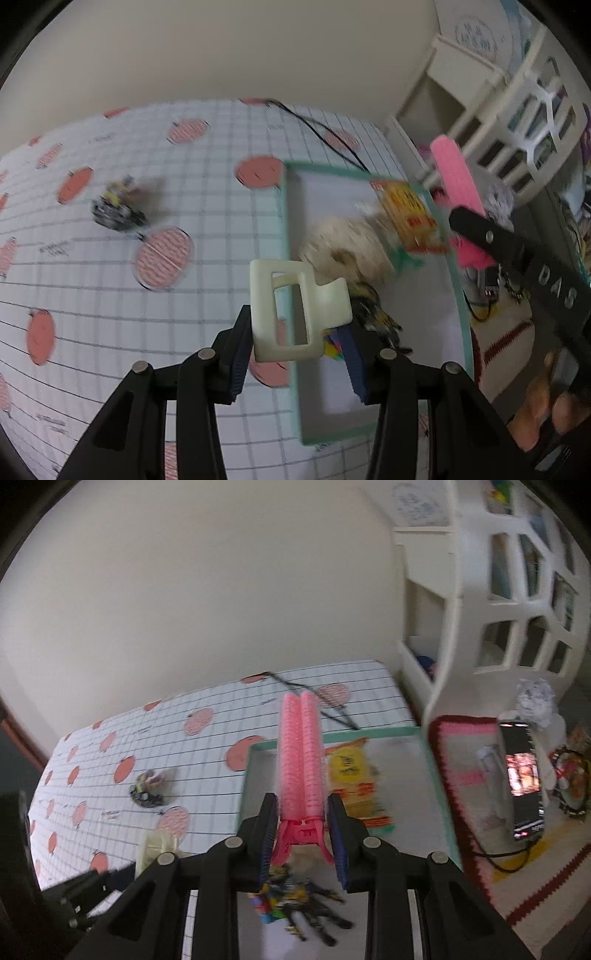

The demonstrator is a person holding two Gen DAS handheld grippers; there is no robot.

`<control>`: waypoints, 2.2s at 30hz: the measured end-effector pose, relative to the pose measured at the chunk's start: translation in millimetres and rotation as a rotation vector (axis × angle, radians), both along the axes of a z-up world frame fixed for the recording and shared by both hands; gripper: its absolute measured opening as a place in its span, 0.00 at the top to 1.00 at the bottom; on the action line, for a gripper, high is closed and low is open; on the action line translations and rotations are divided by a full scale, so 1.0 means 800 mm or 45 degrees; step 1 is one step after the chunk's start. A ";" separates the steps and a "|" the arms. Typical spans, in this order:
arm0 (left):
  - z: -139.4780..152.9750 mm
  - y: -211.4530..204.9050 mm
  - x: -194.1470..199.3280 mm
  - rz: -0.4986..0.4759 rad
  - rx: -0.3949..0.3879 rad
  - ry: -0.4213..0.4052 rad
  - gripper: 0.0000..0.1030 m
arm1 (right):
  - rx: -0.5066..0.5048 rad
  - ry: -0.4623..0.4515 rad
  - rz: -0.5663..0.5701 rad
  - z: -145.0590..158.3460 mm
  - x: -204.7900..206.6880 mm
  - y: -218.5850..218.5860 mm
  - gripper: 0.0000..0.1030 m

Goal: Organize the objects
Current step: 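Carry the hair clip and pink comb with both tools over the box, then open the right tool to drop the comb while the left tool releases the clip into the box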

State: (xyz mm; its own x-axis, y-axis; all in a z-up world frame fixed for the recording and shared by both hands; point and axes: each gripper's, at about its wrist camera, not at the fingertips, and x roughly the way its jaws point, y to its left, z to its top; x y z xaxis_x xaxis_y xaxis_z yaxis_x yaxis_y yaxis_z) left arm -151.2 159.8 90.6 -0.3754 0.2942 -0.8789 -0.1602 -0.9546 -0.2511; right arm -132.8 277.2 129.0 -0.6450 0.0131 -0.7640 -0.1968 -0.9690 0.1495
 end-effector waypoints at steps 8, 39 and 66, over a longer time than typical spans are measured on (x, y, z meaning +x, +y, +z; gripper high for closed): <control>-0.029 0.036 0.021 -0.060 0.002 -0.112 0.55 | 0.052 -0.080 0.002 -0.013 0.011 0.034 0.72; -0.062 0.060 0.038 -0.045 -0.055 -0.221 0.54 | 0.051 -0.471 0.114 -0.121 0.023 0.044 0.72; -0.062 0.090 0.032 -0.155 -0.072 -0.240 0.44 | 0.055 -0.509 0.107 -0.128 0.022 0.044 0.57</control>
State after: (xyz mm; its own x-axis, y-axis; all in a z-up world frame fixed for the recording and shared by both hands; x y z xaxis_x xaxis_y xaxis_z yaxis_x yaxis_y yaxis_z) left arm -125.5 231.9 40.8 -0.1675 0.2755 -0.9466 -0.2302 -0.9445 -0.2342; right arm -114.9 312.5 26.6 -0.2974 0.0111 -0.9547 -0.1513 -0.9878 0.0357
